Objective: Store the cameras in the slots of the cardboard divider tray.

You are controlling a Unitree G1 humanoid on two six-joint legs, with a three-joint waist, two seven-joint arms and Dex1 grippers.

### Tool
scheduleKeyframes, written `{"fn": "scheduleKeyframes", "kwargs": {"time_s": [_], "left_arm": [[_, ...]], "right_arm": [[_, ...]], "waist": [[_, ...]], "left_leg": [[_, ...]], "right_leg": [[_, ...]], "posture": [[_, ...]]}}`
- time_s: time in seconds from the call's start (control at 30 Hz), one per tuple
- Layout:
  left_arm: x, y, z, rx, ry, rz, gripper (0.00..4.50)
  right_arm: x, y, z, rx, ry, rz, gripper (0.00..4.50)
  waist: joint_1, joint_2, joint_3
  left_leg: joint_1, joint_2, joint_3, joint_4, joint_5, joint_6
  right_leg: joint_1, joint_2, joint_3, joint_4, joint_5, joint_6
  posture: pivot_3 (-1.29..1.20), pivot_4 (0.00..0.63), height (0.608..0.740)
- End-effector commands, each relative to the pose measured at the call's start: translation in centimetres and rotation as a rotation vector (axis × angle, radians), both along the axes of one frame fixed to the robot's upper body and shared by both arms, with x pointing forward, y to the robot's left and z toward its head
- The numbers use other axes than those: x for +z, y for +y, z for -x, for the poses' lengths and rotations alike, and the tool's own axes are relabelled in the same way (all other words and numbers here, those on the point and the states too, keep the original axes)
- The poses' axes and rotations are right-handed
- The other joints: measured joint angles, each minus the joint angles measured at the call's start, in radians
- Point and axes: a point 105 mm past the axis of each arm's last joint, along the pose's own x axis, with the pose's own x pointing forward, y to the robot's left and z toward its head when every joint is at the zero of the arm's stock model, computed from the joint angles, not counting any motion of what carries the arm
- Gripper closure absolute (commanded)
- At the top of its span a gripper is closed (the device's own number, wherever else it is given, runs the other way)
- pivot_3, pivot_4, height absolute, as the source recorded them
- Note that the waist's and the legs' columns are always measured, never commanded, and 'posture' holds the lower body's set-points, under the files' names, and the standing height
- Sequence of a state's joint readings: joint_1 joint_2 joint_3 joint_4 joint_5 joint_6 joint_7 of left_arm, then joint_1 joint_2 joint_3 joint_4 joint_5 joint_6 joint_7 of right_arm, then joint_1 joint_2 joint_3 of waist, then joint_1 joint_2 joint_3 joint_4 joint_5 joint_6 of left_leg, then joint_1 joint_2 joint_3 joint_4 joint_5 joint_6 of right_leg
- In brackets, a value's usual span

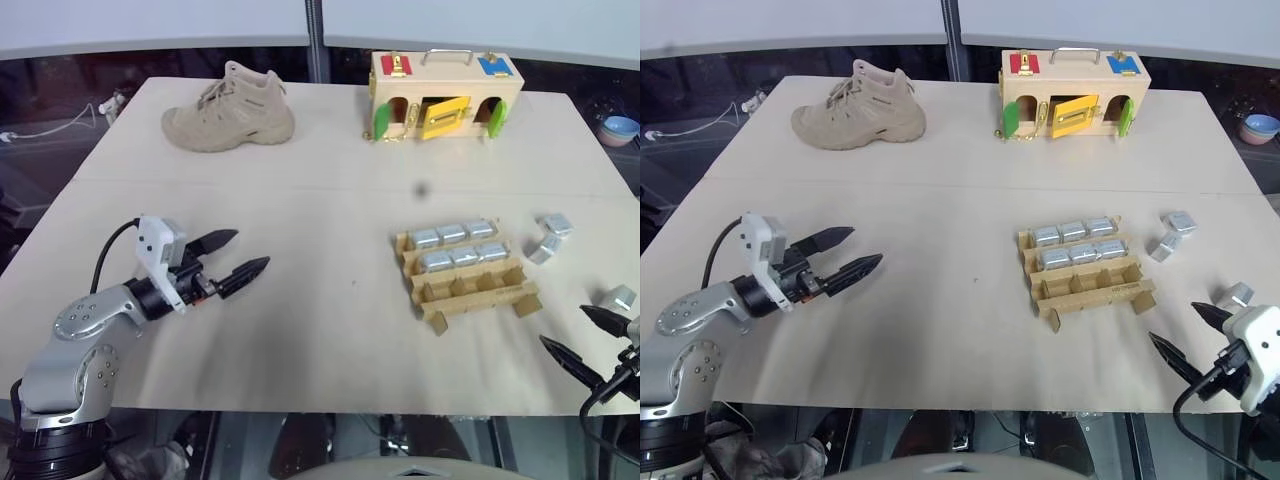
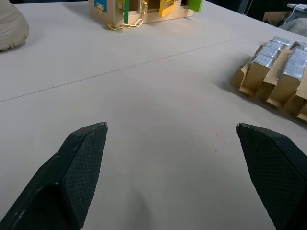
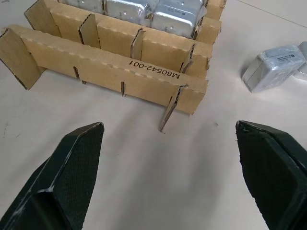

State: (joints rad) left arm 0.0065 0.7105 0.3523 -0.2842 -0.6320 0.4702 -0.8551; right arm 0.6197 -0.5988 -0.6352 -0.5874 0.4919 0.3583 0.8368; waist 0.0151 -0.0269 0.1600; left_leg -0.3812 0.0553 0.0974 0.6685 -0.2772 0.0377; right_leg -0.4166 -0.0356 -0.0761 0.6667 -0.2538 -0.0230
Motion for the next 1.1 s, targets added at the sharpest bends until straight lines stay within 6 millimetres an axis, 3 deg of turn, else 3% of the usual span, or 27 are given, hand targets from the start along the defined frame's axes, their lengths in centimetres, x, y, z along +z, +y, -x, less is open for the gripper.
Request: {"fn": "scheduleKeyframes", "kwargs": {"time_s": [0.03, 0.33, 0.5, 0.63, 0.8, 0.9, 1.1], "left_arm": [[0.3, 0.1, -0.1, -0.014, -0.044, 0.010, 0.00], [0.6, 0.5, 0.6, -0.100, -0.067, 0.065, 0.00], [1.4, -0.2, 0.8, -0.166, -0.095, 0.065, 0.00], [3.4, -2.5, 1.4, -0.298, -0.151, 0.081, 0.00], [6.2, -6.0, 2.0, -0.483, -0.246, 0.051, 0.00], [6.8, -7.9, 2.8, -0.612, -0.248, 0.031, 0.00], [7.3, -10.0, 4.1, -0.809, -0.199, 0.001, 0.00]], "right_arm": [[0.9, 0.2, -0.5, -0.003, -0.046, 0.019, 0.12], [2.4, 0.6, -2.0, -0.042, -0.091, 0.003, 0.12], [3.1, -0.9, -3.1, -0.161, -0.132, 0.011, 0.12], [3.1, -4.5, -4.0, -0.365, -0.114, 0.033, 0.12], [3.5, -7.1, -5.3, -0.561, -0.059, -0.056, 0.12], [2.9, -9.0, -5.8, -0.734, 0.018, -0.021, 0.12], [2.0, -10.0, -6.1, -0.899, 0.143, -0.069, 0.12]], "waist": [[0.000, 0.000, 0.000], [0.000, 0.001, -0.001], [0.000, 0.001, -0.001], [0.000, 0.001, -0.001], [-0.001, 0.001, -0.001], [-0.003, 0.002, -0.001], [-0.003, 0.004, -0.002]], "left_leg": [[0.000, 0.000, 0.000, 0.000, 0.000, 0.000], [0.000, 0.000, 0.000, 0.000, 0.000, 0.000], [0.000, 0.000, 0.000, 0.000, 0.000, 0.000], [0.000, 0.000, 0.000, 0.000, 0.000, 0.000], [0.000, -0.001, 0.000, 0.000, 0.000, 0.000], [0.000, -0.001, 0.000, 0.000, 0.002, -0.004], [0.000, 0.000, 0.001, 0.000, 0.003, -0.005]], "right_leg": [[0.000, 0.000, 0.000, 0.000, 0.000, 0.000], [0.000, 0.000, -0.001, 0.000, 0.000, 0.000], [0.000, 0.000, 0.000, 0.000, 0.000, 0.000], [0.000, 0.000, -0.001, 0.000, 0.000, 0.000], [0.001, 0.000, 0.000, 0.000, 0.000, 0.000], [0.001, 0.001, 0.000, 0.000, 0.000, 0.000], [0.000, 0.003, 0.002, 0.000, 0.000, 0.000]], "posture": [[0.00, 0.150, 0.740], [0.00, 0.150, 0.740], [0.00, 0.150, 0.740], [0.00, 0.150, 0.740], [0.00, 0.150, 0.740], [0.00, 0.150, 0.740], [0.00, 0.150, 0.740]]}}
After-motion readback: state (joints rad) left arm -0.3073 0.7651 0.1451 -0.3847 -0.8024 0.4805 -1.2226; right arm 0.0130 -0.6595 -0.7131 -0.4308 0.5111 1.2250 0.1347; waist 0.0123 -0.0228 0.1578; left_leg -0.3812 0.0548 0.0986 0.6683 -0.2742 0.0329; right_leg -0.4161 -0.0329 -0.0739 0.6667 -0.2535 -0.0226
